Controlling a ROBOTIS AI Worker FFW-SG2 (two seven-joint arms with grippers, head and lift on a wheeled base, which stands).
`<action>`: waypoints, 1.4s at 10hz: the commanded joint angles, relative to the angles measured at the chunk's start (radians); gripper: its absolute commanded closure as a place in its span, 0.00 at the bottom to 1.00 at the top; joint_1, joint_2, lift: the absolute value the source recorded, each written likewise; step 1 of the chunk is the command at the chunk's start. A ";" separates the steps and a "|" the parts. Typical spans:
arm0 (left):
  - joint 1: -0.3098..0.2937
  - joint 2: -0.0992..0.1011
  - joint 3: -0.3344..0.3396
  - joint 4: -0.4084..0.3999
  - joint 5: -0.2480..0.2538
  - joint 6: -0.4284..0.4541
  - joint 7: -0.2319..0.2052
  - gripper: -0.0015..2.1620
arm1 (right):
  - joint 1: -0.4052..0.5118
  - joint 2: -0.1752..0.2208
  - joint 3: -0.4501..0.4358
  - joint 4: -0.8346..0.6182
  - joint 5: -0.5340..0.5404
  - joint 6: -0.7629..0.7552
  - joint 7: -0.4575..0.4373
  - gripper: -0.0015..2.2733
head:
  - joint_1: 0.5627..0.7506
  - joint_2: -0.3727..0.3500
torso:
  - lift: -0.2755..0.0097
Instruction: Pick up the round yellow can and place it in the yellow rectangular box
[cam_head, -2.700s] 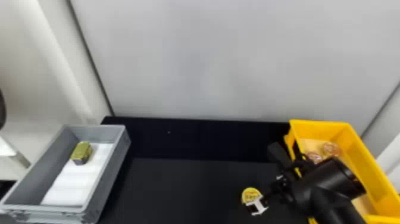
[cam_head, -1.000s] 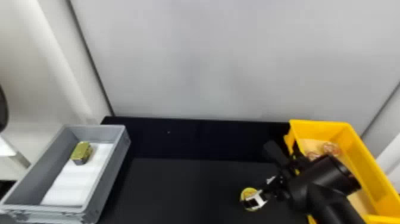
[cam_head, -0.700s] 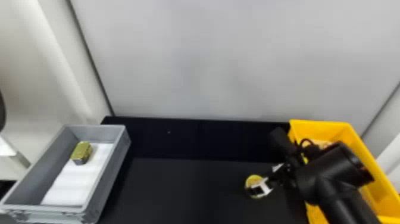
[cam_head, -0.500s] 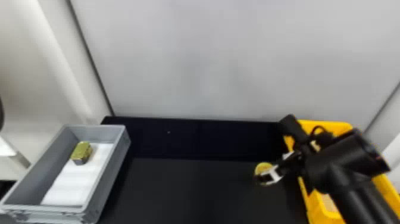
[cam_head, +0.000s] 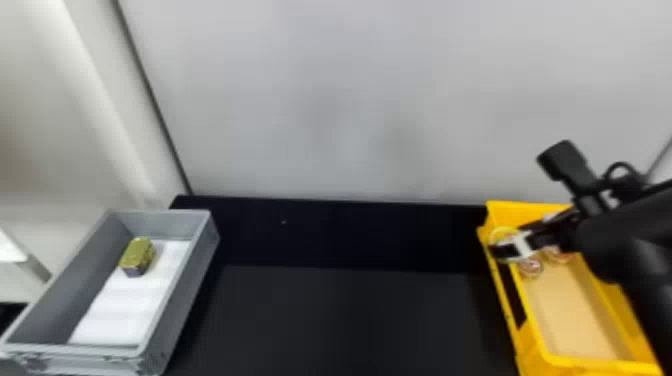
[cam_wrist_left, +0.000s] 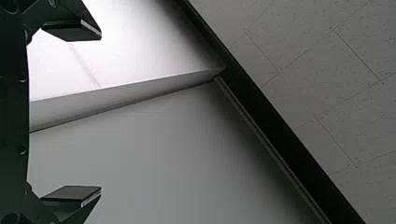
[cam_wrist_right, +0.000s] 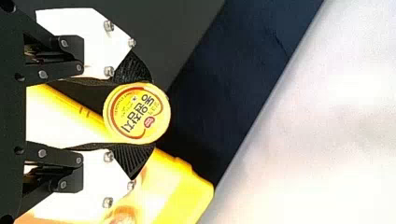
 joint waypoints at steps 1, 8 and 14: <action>-0.006 0.007 -0.005 -0.001 -0.002 0.010 -0.001 0.05 | 0.016 -0.036 -0.084 -0.035 0.040 0.016 0.009 0.31 | 0.53 0.59 | 0.93; -0.025 0.013 -0.017 -0.004 -0.011 0.028 -0.007 0.05 | 0.101 -0.045 -0.285 0.060 0.062 -0.057 -0.011 0.31 | 0.53 0.59 | 0.93; -0.029 0.019 -0.020 -0.004 -0.012 0.019 -0.007 0.05 | 0.024 -0.036 -0.368 0.414 -0.276 -0.192 -0.331 0.31 | 0.53 0.59 | 0.93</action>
